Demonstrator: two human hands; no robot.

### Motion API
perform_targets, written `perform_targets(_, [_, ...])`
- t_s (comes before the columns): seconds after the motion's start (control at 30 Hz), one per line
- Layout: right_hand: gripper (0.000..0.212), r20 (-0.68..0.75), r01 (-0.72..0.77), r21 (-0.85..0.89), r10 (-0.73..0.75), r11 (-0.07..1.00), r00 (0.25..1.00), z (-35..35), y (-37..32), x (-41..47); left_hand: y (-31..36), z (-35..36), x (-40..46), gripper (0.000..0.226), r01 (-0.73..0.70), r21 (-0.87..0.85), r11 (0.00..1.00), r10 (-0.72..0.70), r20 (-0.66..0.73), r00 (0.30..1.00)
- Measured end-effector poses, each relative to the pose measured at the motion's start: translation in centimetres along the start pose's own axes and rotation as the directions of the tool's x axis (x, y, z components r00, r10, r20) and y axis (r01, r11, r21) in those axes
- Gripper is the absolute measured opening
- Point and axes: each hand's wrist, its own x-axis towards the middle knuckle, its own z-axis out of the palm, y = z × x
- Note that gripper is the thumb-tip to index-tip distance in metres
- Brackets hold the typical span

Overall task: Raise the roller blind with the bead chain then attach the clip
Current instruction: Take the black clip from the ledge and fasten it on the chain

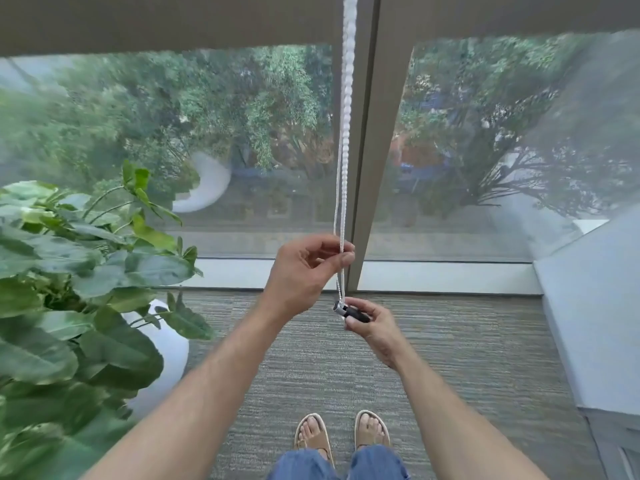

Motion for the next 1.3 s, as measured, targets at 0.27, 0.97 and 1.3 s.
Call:
perform_targets(0.27, [0.042, -0.036, -0.039, -0.144, 0.034, 0.989, 0.999, -2.7, 5.4, 5.3, -6.6, 1.2, -0.2, 0.018, 0.01, -0.05, 0.999, -0.01, -0.004, 1.0])
perform_targets(0.97, [0.036, -0.276, -0.09, -0.577, -0.09, 0.812, 0.957, -5.6, 15.7, 16.3, -17.6, 3.4, -1.8, 0.011, -0.045, 0.005, 0.999, 0.045, 0.01, 0.999])
perform_targets(1.3, [0.023, -0.301, -0.111, -0.715, -0.161, 0.69, 0.94, -5.8, 15.9, 17.5, -18.7, 3.9, -2.1, 0.011, -0.025, 0.014, 1.0, 0.025, 0.008, 1.0])
